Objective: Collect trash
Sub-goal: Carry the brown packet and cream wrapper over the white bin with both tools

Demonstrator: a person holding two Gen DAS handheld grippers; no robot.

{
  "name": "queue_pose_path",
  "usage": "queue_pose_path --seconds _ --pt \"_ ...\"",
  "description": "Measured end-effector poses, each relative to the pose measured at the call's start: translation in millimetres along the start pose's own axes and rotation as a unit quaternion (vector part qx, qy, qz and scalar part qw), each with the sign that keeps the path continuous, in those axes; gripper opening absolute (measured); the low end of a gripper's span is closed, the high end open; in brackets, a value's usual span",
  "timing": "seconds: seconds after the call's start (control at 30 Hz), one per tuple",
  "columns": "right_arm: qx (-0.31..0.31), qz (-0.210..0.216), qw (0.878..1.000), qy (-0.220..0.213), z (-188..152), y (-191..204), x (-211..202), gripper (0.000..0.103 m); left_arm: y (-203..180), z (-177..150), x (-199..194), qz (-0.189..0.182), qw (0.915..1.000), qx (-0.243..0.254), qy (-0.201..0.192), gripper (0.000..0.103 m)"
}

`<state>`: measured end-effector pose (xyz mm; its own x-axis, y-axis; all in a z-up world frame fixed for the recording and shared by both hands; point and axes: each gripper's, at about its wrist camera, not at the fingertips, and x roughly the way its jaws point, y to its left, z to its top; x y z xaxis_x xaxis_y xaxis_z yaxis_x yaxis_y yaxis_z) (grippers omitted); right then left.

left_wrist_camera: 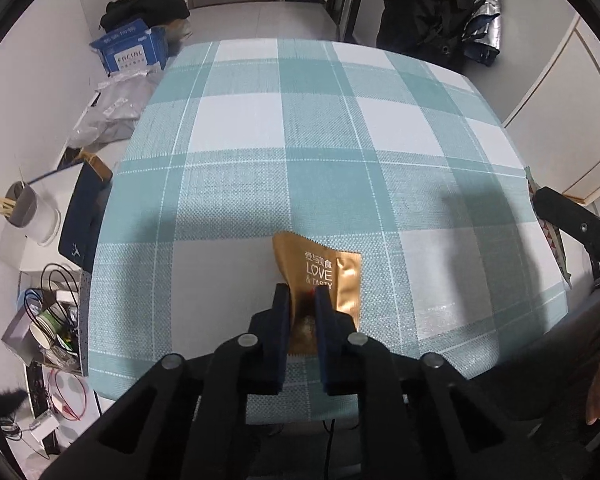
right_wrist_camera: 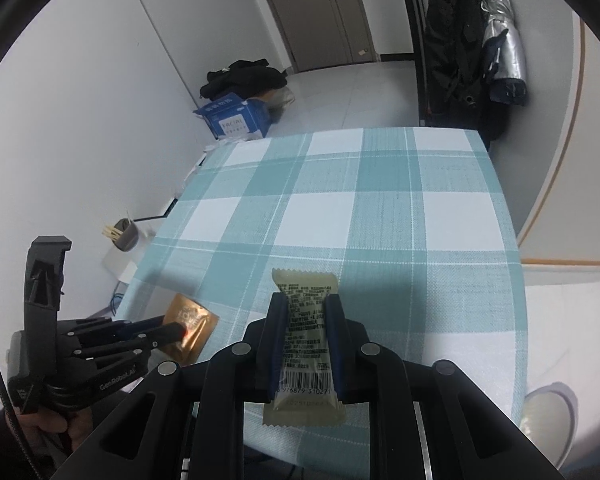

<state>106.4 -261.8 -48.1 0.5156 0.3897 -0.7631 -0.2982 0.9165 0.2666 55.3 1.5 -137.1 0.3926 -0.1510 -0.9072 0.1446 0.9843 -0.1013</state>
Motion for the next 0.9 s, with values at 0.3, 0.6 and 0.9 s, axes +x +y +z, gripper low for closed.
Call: queue_pose_path --seconds 0.3,0.6,0.9 --pt "0.010 0.018 1.000 -0.001 -2.8 -0.3 -8.6 0.019 -4.3 1.4 -7.3 -0.019 0.9997 0.014 -0.012 0.000" --pt "0.035 0.039 0.998 -0.018 4.6 -9.7 -28.2 0.019 -13.7 11.6 -29.6 -0.045 0.9987 0.018 -0.019 0.000" --pt "0.049 0.053 0.994 -0.087 25.2 -30.9 -101.2 0.019 -63.5 44.8 -81.7 -0.116 0.9901 0.041 -0.068 0.000"
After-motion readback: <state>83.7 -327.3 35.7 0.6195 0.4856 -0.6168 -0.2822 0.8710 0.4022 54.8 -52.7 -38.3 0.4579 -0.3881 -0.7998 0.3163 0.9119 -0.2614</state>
